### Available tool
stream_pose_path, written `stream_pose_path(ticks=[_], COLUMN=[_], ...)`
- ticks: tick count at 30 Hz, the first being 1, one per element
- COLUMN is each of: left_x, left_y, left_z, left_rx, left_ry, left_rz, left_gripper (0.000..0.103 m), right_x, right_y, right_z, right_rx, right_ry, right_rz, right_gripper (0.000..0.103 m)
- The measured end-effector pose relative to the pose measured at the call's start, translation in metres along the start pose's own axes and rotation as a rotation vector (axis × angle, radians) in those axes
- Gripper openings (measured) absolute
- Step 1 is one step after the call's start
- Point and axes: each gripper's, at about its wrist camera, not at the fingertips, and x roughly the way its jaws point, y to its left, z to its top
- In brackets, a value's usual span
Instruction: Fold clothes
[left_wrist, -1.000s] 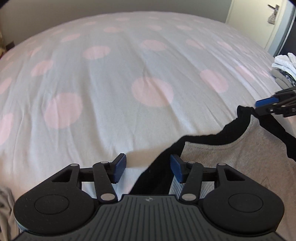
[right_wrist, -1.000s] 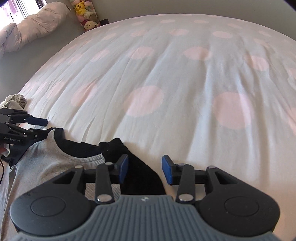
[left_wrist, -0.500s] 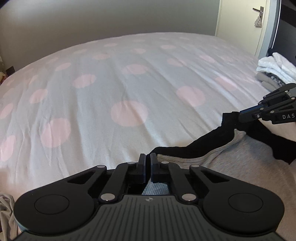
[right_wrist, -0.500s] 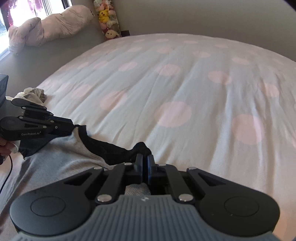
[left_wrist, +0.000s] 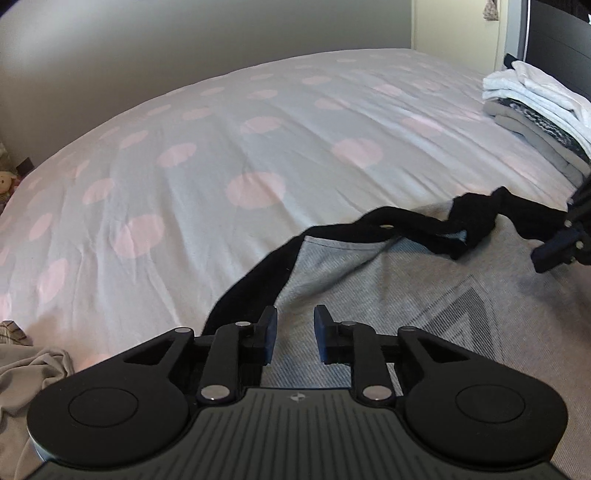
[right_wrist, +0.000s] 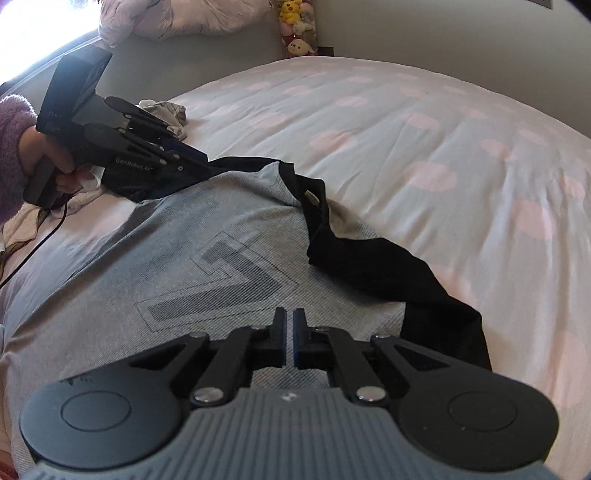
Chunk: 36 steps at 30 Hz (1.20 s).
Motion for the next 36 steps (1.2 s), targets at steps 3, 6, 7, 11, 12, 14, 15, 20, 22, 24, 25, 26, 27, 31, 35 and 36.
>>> stream_pose_path(ticks=[3, 6, 7, 11, 12, 14, 15, 20, 22, 24, 25, 26, 27, 31, 35, 36], left_x=[0.012, 0.029, 0.037, 0.062, 0.067, 0.072, 0.074, 0.072, 0.067, 0.059, 0.054, 0.048, 0.042, 0.025, 0.036, 0.041], left_y=[0.014, 0.023, 0.022, 0.017, 0.015, 0.013, 0.012, 0.011, 0.009, 0.008, 0.01, 0.012, 0.014, 0.02, 0.025, 0.027], left_z=[0.012, 0.022, 0.023, 0.026, 0.026, 0.024, 0.023, 0.014, 0.011, 0.012, 0.013, 0.015, 0.017, 0.028, 0.038, 0.04], left_rx=[-0.025, -0.023, -0.004, 0.046, 0.049, 0.032, 0.02, -0.048, -0.051, -0.049, -0.063, -0.078, -0.092, -0.082, -0.085, -0.095], left_ry=[-0.005, 0.001, 0.01, 0.027, 0.026, 0.012, 0.009, -0.022, -0.034, -0.048, -0.068, -0.088, -0.109, -0.172, -0.17, -0.159], left_rz=[0.022, 0.031, 0.03, 0.01, 0.0, -0.029, -0.034, -0.065, -0.081, -0.084, -0.077, -0.07, -0.063, -0.011, 0.055, 0.065], left_gripper=[0.045, 0.048, 0.048, 0.048, 0.048, 0.048, 0.048, 0.033, 0.022, 0.013, 0.01, 0.007, 0.007, 0.004, 0.002, 0.002], right_x=[0.001, 0.004, 0.006, 0.023, 0.028, 0.038, 0.043, 0.059, 0.058, 0.051, 0.047, 0.043, 0.04, 0.034, 0.056, 0.065], right_y=[-0.008, -0.015, -0.016, -0.018, -0.018, -0.016, -0.015, -0.013, -0.01, -0.01, -0.01, -0.011, -0.012, -0.023, -0.041, -0.047], right_z=[0.004, 0.014, 0.017, 0.026, 0.027, 0.029, 0.029, 0.023, 0.02, 0.02, 0.023, 0.026, 0.031, 0.054, 0.081, 0.085], right_rx=[-0.003, -0.046, -0.069, -0.123, -0.13, -0.148, -0.159, -0.159, -0.167, -0.162, -0.159, -0.158, -0.155, -0.133, -0.104, -0.093], right_ry=[-0.021, -0.044, -0.05, -0.05, -0.048, -0.039, -0.032, 0.013, 0.014, -0.003, -0.018, -0.035, -0.051, -0.098, -0.089, -0.076], right_rz=[-0.039, -0.08, -0.087, -0.074, -0.066, -0.055, -0.053, -0.042, -0.063, -0.079, -0.091, -0.106, -0.126, -0.225, -0.316, -0.33], right_gripper=[0.011, 0.03, 0.035, 0.035, 0.035, 0.035, 0.035, 0.029, 0.017, 0.012, 0.011, 0.011, 0.01, 0.01, 0.009, 0.009])
